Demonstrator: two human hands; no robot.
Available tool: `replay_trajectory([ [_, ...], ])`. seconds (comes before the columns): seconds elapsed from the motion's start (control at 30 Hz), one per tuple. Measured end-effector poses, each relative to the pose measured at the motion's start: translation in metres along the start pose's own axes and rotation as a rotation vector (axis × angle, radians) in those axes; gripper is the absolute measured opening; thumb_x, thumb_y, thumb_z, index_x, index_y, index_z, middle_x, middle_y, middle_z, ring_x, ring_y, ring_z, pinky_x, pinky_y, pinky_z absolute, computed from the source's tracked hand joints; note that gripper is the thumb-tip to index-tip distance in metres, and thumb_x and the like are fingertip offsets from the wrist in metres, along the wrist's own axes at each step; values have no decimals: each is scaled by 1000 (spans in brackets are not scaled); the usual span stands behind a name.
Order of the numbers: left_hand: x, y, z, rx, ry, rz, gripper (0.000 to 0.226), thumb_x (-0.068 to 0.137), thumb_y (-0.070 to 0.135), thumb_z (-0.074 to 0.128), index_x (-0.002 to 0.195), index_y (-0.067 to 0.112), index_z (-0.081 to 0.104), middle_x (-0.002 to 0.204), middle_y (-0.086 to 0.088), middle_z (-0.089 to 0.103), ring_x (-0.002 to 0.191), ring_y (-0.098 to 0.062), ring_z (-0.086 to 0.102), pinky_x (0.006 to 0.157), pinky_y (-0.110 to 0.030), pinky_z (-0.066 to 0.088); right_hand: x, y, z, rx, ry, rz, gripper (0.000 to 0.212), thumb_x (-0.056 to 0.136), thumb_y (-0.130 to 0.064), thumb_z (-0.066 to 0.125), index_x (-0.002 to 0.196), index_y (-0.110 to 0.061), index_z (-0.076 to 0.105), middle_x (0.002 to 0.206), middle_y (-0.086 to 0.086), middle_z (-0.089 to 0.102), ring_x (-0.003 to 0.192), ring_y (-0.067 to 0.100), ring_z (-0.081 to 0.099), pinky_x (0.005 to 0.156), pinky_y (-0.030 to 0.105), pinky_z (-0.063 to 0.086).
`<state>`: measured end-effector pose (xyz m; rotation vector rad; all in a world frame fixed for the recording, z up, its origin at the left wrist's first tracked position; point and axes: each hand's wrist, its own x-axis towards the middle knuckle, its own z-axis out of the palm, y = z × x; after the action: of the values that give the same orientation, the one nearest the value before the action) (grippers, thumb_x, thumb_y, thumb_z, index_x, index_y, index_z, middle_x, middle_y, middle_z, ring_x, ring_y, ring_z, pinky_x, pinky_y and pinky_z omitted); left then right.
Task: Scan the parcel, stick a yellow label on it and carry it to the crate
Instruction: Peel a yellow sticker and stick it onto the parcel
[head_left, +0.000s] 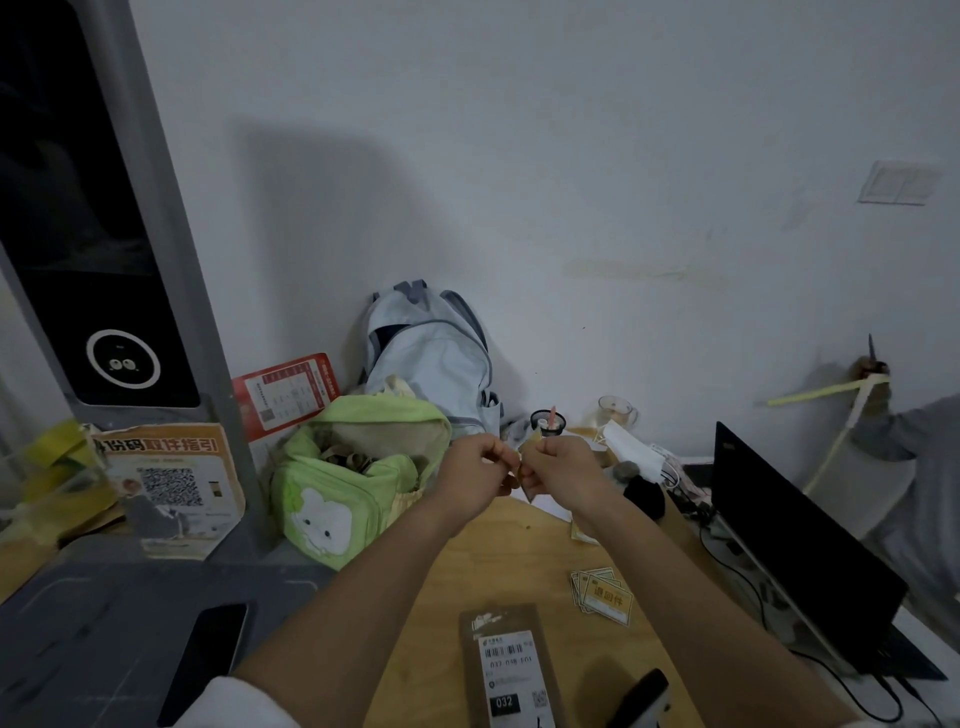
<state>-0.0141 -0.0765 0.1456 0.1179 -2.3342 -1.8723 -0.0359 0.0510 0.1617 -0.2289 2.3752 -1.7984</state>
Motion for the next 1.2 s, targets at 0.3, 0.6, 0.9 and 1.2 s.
replay_trajectory([
  [0.3, 3, 4, -5, 46, -33, -84, 11, 73, 2, 71, 75, 10, 63, 74, -5, 65, 66, -16, 63, 61, -26, 53, 2, -4, 1, -34, -1, -27, 19, 83, 4, 48, 68, -1, 59, 64, 19, 49, 51, 22, 45, 40, 16, 37],
  [0.6, -1, 0, -9, 145, -52, 19, 17, 79, 10, 72, 89, -4, 69, 78, -5, 63, 64, -11, 58, 63, -27, 52, 0, -6, 3, -49, -19, 25, 19, 81, -1, 48, 66, -3, 58, 59, 14, 44, 49, 16, 33, 40, 17, 27],
  [0.9, 1, 7, -16, 39, -44, -54, 23, 88, 4, 55, 66, 13, 55, 76, -4, 63, 66, -14, 61, 67, -31, 54, 4, 1, -6, 126, 184, 55, 21, 88, -9, 54, 70, -7, 63, 76, 12, 60, 69, 20, 53, 60, 27, 41],
  [1.2, 2, 3, -15, 54, -102, -109, 22, 86, 13, 63, 67, 14, 53, 88, -12, 66, 80, -20, 57, 70, -30, 48, 12, 22, -19, 598, -221, 291, 23, 97, -16, 44, 107, -10, 65, 99, 12, 69, 87, 24, 64, 78, 34, 52],
])
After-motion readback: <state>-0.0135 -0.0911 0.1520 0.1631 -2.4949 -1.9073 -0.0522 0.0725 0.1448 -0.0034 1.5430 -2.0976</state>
